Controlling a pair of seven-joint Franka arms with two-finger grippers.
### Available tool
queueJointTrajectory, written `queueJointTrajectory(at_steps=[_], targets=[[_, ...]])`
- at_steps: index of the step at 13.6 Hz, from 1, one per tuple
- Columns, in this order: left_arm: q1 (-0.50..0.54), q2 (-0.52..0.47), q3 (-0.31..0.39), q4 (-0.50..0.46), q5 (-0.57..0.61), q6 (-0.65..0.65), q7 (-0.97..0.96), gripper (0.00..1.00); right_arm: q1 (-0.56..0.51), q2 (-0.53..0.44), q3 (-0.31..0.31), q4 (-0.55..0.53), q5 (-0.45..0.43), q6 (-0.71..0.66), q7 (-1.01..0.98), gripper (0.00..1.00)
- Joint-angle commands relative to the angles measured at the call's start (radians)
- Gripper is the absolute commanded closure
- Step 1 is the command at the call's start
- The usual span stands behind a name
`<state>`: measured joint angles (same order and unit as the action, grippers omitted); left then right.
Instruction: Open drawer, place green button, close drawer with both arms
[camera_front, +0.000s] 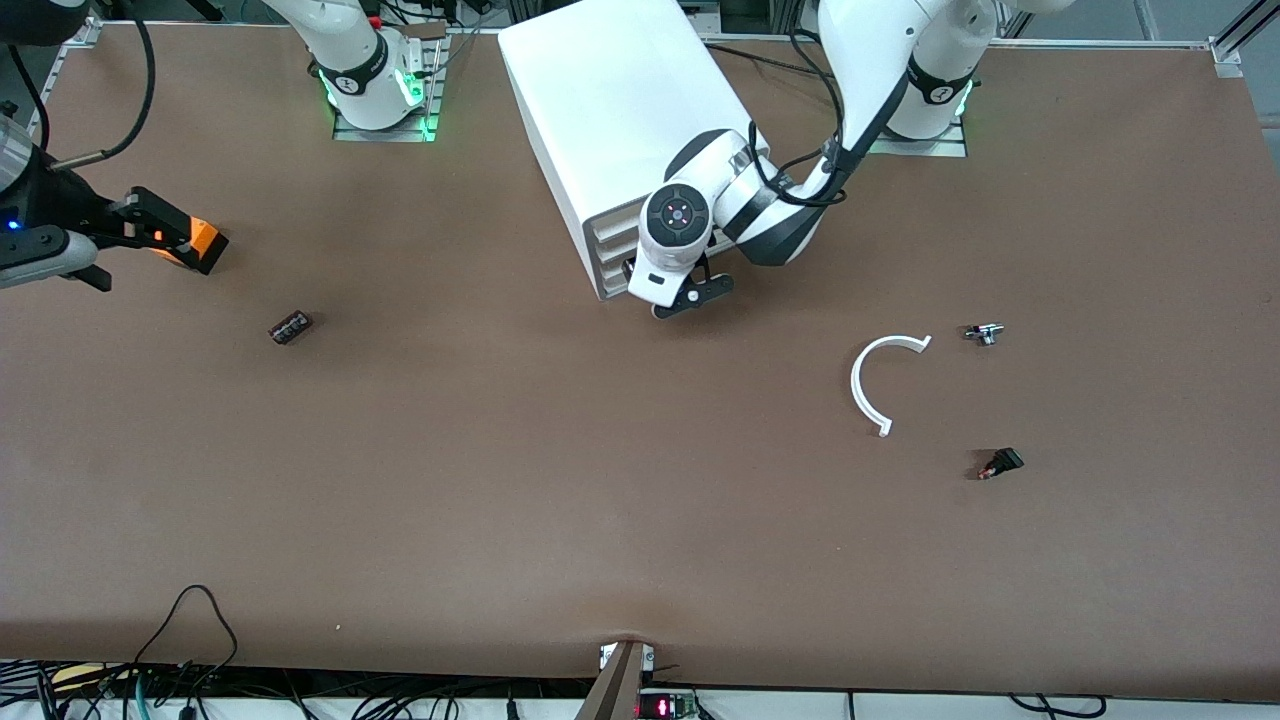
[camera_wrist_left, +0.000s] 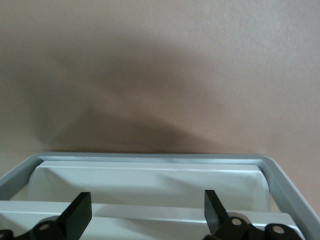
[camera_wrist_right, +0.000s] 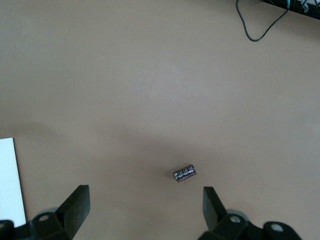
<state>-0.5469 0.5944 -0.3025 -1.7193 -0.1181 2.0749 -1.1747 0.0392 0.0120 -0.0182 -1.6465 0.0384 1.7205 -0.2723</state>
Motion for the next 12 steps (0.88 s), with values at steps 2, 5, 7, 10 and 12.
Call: queueJointTrajectory(at_steps=[2,5,7,10,12], targets=[[0.013,-0.01,-0.012,-0.01,-0.028,-0.032,0.041,0.01,0.016,0.002,0.007,0.031,-0.014,-0.01,0.002,0.0],[0.163,-0.024,-0.009,0.004,-0.02,-0.093,0.224,0.0,0.015,0.005,0.006,0.03,-0.011,-0.016,0.005,0.0],[0.301,-0.044,-0.009,0.024,-0.017,-0.142,0.434,0.0,0.022,0.005,0.007,0.03,-0.009,-0.012,0.005,0.0],[0.416,-0.082,0.0,0.076,0.027,-0.231,0.61,0.0,0.031,0.005,0.007,0.031,-0.011,-0.009,0.005,0.0],[0.478,-0.113,-0.004,0.11,0.159,-0.307,0.688,0.0,0.03,0.003,0.007,0.031,-0.006,-0.016,0.005,0.0]])
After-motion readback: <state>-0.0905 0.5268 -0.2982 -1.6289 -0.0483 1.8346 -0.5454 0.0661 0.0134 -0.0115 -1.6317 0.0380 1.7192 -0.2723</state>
